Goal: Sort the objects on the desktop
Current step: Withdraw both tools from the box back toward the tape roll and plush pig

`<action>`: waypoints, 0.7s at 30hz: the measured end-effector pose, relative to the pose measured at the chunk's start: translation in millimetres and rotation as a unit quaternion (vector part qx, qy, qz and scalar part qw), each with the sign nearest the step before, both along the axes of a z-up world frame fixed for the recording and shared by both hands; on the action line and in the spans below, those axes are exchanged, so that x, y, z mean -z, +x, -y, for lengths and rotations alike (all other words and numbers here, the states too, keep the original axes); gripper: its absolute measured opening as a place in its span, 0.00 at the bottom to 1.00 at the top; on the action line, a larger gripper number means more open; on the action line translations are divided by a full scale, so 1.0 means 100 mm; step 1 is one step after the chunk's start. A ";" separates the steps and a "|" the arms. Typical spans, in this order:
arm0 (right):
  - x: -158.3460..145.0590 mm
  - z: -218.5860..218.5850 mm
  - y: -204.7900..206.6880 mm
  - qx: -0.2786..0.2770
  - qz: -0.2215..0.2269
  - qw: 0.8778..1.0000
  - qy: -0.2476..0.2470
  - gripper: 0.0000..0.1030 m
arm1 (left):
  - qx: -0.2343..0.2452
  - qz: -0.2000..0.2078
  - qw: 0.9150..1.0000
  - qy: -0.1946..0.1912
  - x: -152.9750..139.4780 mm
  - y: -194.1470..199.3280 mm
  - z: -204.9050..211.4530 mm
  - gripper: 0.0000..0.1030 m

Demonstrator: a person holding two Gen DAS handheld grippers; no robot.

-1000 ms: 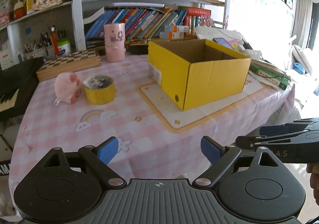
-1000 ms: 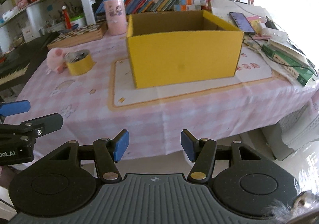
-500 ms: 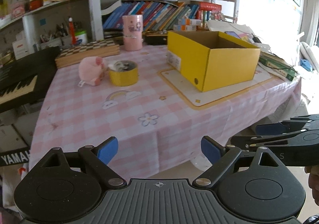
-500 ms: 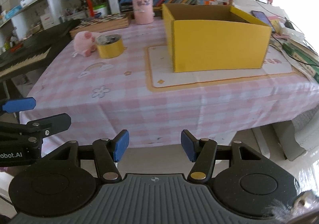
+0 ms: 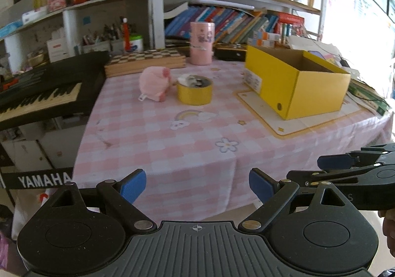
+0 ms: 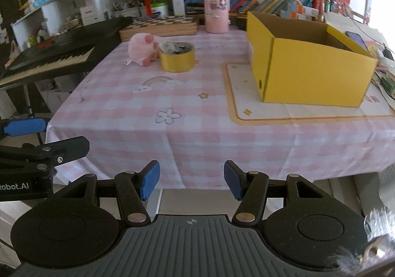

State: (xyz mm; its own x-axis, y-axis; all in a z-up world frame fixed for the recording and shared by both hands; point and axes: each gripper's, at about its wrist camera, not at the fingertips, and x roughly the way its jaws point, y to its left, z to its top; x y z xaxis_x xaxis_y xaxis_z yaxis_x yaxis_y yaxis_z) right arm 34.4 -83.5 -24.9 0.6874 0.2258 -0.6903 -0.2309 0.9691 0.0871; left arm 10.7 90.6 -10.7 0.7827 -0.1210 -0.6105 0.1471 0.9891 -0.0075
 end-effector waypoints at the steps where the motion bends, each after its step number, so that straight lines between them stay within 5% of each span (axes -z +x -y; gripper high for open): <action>1: 0.00 -0.03 0.01 -0.004 0.001 1.000 0.000 0.54 | -0.004 0.001 1.000 -0.001 0.00 0.00 -0.03 0.90; 21: -0.10 -0.42 0.25 -0.043 0.017 0.999 -0.017 0.54 | -0.032 0.012 0.999 -0.013 -0.03 0.14 -0.35 0.90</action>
State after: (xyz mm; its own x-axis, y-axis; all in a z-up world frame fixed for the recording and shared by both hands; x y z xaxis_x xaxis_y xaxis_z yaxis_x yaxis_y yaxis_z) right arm 59.6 -41.6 -15.1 0.6897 0.2626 -0.6747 -0.3167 0.9475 0.0451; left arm 24.5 125.4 -7.6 0.8034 -0.0850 -0.5893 0.0832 0.9961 -0.0302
